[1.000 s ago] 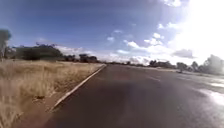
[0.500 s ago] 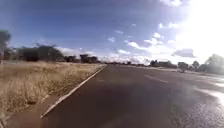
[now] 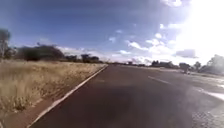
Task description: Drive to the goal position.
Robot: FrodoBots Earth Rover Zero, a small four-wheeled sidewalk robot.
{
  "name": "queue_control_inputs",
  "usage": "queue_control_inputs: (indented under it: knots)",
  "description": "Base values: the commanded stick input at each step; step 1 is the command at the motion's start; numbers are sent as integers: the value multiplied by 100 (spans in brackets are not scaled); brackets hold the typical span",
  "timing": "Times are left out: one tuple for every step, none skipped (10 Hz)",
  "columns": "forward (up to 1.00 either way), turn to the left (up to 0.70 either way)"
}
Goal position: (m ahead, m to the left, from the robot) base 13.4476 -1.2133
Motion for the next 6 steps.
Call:
queue_control_inputs:
  knots:
    - [50,0]
    - [50,0]
    - [50,0]
    - [50,0]
    - [50,0]
    - [50,0]
